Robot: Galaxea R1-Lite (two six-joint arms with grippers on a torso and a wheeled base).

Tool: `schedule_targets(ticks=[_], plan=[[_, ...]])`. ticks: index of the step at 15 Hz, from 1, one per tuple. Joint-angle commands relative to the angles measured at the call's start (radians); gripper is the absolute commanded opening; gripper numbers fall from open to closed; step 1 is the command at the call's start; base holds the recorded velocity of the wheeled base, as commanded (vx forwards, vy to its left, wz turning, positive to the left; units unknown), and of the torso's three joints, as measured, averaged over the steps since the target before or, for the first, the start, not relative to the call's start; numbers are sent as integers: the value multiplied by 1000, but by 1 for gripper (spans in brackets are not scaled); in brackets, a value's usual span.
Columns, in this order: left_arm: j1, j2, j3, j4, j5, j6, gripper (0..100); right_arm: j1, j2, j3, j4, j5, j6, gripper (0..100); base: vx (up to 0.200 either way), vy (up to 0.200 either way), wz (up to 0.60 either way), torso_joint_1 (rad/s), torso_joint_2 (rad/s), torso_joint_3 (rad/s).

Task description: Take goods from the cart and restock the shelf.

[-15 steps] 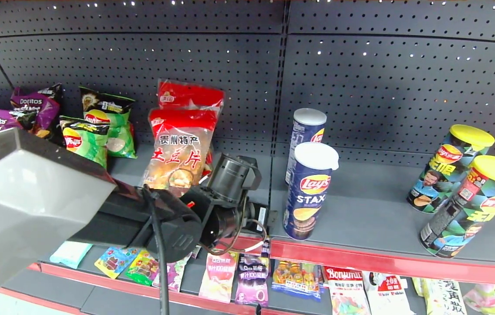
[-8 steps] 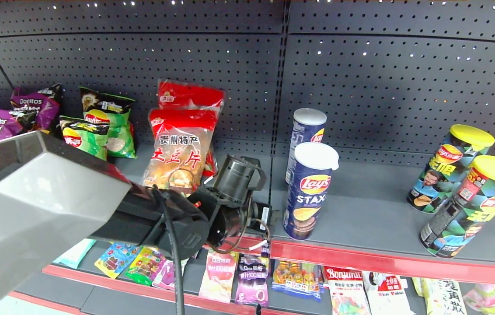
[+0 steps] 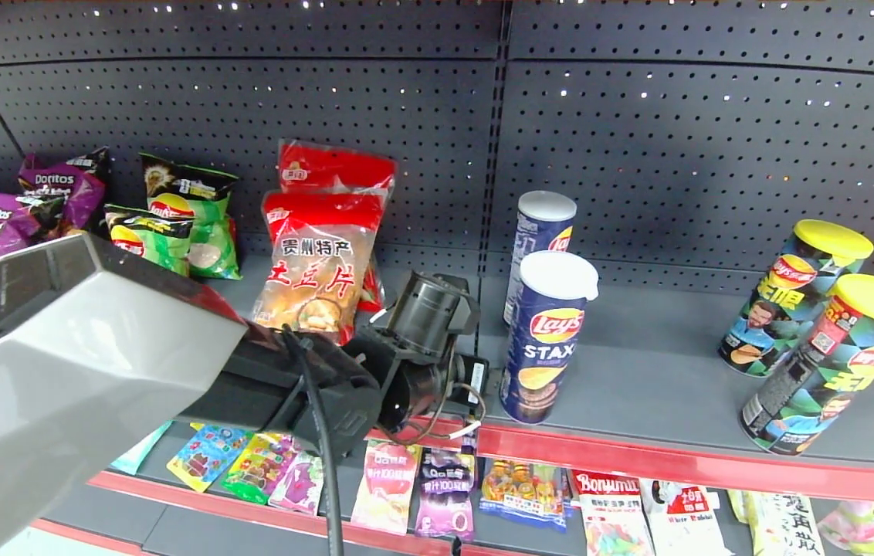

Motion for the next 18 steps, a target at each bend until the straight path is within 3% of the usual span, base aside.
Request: schedule_targets(ticks=[1, 10, 14, 15, 17, 18], plan=[[-2, 0, 0, -1, 0, -1, 100, 0, 2, -1, 0, 0, 0, 100, 0, 0, 0, 0, 0, 0], [-5, 0, 1, -3, 8, -2, 100, 0, 2, -2, 0, -2, 1, 100, 0, 0, 0, 0, 0, 0], [9, -71, 72, 0, 61, 2, 100, 2, 4, -2, 0, 1, 0, 100, 0, 0, 0, 0, 0, 0], [32, -209, 170, 2, 63, 13, 100, 3, 24, -5, -1, 9, 0, 100, 0, 0, 0, 0, 0, 0], [64, -382, 278, 9, 64, 51, 100, 5, 80, -10, -14, 12, 4, 100, 0, 0, 0, 0, 0, 0], [115, -528, 374, 6, 93, 131, 100, 6, 120, -4, -63, 30, 4, 100, 0, 0, 0, 0, 0, 0]])
